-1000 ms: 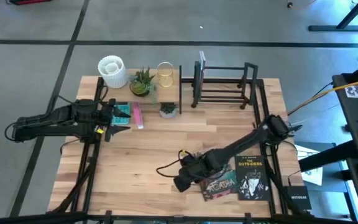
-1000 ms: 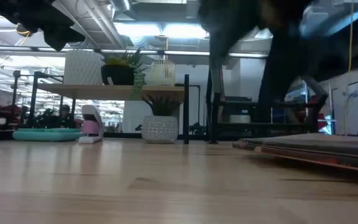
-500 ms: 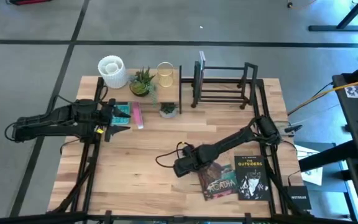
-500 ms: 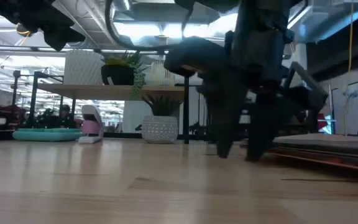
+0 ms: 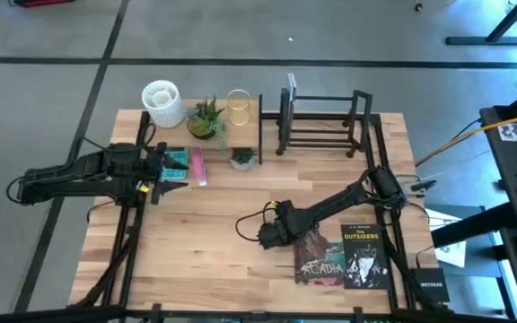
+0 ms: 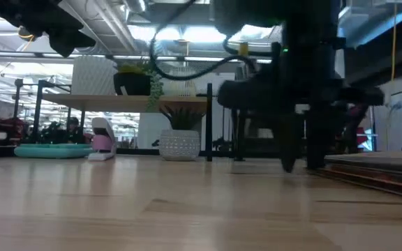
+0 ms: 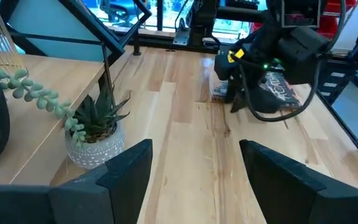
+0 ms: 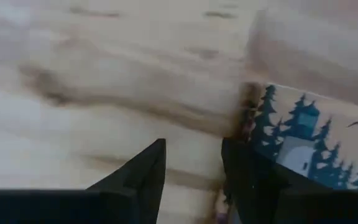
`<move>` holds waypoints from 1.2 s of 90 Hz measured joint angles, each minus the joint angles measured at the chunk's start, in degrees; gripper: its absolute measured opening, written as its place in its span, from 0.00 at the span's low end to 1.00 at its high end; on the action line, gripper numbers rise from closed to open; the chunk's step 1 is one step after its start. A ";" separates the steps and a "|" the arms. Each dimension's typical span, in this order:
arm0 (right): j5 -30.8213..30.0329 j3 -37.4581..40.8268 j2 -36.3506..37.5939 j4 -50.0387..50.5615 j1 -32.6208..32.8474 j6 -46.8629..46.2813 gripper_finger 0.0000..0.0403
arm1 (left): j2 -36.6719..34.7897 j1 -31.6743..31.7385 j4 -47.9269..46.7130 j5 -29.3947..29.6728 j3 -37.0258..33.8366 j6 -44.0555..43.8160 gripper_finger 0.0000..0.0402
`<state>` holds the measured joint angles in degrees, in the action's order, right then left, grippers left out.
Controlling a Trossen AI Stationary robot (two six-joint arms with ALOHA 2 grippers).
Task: Stock shelves
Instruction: Adjust the stacked books on the table
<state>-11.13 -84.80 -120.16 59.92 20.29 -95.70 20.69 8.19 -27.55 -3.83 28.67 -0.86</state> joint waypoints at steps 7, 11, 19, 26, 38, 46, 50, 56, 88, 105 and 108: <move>-0.99 -0.02 0.00 0.32 -0.02 0.79 0.35 | -0.02 -0.02 0.01 0.02 0.00 0.02 0.59; -1.74 -0.06 0.00 0.02 -0.02 2.27 0.35 | 0.00 -0.01 0.00 0.02 0.00 0.02 0.59; -2.45 -1.99 0.00 -0.24 0.21 6.56 0.35 | -0.01 -0.01 0.00 0.00 0.00 0.02 0.59; -3.34 -4.34 0.02 -2.67 1.21 11.08 0.35 | -0.01 -0.02 0.00 0.02 0.00 0.02 0.59; -0.41 -7.29 0.07 -11.41 5.16 20.54 0.35 | 0.00 -0.02 0.00 0.02 0.00 0.02 0.59; 6.81 -7.39 0.08 -18.76 8.29 24.41 0.35 | 0.00 -0.02 0.00 0.02 0.00 0.02 0.59; 10.20 -7.39 -0.35 -21.74 9.89 25.12 0.35 | -0.01 -0.02 0.00 0.02 0.00 0.00 0.59; 14.42 -7.38 -0.70 -23.83 12.37 25.54 0.35 | -0.01 -0.01 0.00 0.02 0.00 0.02 0.59; 15.11 -5.61 -1.06 -16.25 18.34 22.91 0.35 | 0.00 -0.02 0.00 0.24 0.00 0.00 0.59; 19.66 -2.73 -1.07 -16.51 18.32 22.78 0.35 | 0.00 -0.01 0.00 0.25 0.00 0.00 0.59; 19.75 -2.42 -1.07 -15.75 18.36 22.58 0.35 | 0.03 -0.01 0.01 0.24 -0.01 0.00 0.59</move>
<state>8.62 -87.21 -121.23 44.18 38.65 -73.12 20.72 8.18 -27.55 -3.60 28.65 -0.86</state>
